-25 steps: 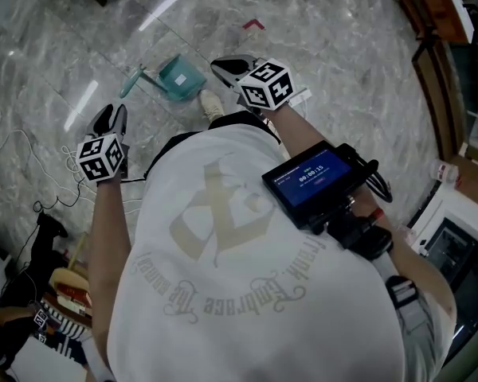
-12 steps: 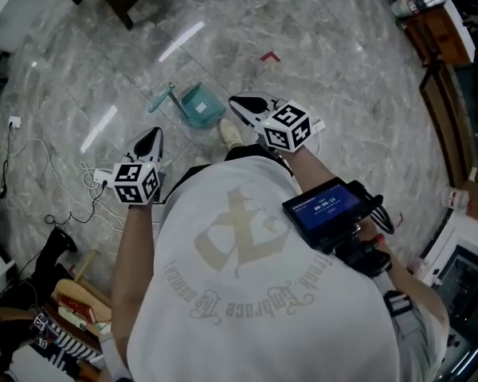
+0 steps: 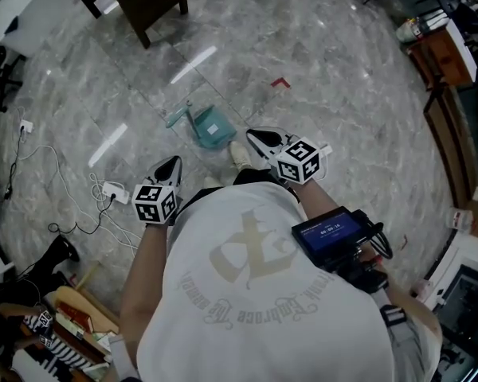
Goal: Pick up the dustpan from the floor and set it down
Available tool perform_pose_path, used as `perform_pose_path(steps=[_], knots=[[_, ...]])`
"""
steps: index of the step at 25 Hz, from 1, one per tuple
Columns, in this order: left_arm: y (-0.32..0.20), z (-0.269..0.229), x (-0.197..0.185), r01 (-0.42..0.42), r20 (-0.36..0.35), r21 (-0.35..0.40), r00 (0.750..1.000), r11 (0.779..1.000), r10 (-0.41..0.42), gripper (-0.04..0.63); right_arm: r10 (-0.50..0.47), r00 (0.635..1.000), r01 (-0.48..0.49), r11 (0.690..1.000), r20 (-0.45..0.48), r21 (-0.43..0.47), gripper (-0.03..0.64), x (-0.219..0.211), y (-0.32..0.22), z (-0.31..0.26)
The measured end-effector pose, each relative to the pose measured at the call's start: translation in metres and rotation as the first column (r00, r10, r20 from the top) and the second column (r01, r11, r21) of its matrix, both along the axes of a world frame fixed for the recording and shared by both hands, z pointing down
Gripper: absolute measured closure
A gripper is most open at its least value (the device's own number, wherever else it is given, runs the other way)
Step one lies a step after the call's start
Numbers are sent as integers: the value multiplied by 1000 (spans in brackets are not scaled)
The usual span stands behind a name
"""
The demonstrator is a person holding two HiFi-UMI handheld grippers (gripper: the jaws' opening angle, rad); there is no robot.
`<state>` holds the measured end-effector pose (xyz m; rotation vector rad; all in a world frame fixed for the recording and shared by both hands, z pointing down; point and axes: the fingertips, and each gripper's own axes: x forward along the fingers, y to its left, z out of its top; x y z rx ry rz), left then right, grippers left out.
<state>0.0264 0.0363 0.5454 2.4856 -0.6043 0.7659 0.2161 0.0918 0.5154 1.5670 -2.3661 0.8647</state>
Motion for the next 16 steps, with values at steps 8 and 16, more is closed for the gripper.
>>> perform_pose_path(steps=[8, 16], knots=[[-4, 4, 11, -28, -8, -14, 1000, 1000, 28, 583, 10, 1000, -10, 1000, -16, -1, 600, 3, -3, -3], [-10, 13, 35, -78, -11, -34, 997, 996, 78, 583, 50, 999, -50, 998, -10, -30, 600, 20, 0, 7]])
